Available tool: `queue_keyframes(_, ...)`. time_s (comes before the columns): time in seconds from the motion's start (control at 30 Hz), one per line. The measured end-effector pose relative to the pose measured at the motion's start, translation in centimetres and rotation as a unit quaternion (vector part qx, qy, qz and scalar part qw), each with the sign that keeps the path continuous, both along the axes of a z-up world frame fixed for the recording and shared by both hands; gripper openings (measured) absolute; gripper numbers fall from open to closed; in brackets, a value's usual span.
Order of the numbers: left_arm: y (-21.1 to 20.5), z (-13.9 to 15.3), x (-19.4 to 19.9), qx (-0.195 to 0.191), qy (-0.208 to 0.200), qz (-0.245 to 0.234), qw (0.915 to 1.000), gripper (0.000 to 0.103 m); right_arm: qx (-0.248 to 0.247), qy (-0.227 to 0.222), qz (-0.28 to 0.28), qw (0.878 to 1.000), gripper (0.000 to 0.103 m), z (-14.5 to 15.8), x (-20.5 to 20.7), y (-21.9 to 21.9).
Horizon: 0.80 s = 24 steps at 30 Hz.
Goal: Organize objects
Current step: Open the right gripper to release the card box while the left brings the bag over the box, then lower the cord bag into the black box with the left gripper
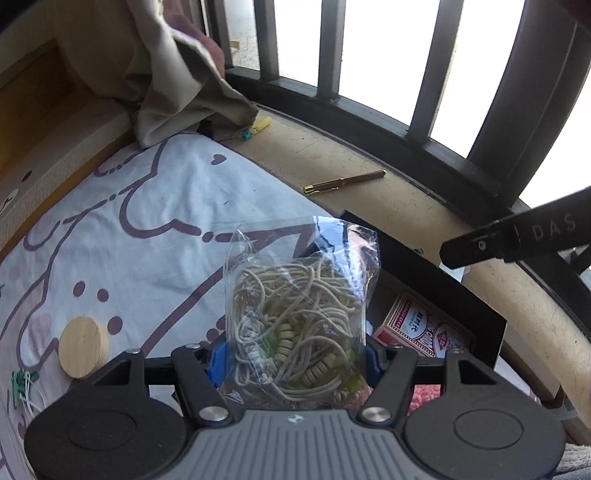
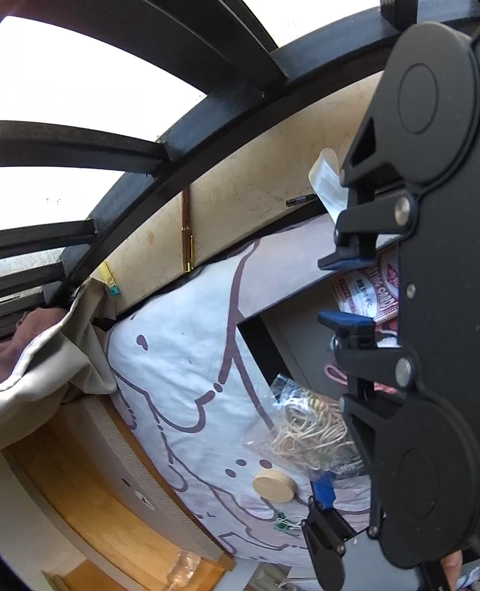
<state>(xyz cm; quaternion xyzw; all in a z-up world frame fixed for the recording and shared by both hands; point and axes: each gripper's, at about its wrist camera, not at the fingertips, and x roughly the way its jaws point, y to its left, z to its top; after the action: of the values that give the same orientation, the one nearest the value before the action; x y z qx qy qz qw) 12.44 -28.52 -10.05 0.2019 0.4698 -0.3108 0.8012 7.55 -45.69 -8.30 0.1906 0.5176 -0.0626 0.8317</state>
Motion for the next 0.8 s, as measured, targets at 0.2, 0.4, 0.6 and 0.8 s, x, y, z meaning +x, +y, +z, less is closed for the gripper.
queue_keyframes(0.2,-2.7,-1.5,-0.5,-0.001,0.000,-0.073,0.9973,0.066,-0.002,-0.003,-0.001,1.000,0.025,0.0,-0.1,-0.6)
queue_keyframes(0.4,-4.0,-2.4,-0.6,0.001,-0.025,-0.092,0.9954,0.089,-0.002,-0.002,-0.007,1.000,0.026,-0.2,-0.2,-1.3)
queue_keyframes(0.6,-2.7,-2.0,0.2,0.004,0.008,-0.068,0.9976,0.086,0.011,-0.011,0.000,1.000,0.026,-0.1,0.3,-0.9)
queue_keyframes(0.8,-1.2,-1.3,0.6,0.003,0.033,-0.047,0.9984,0.078,0.030,-0.053,0.027,0.998,0.025,0.7,1.0,0.9)
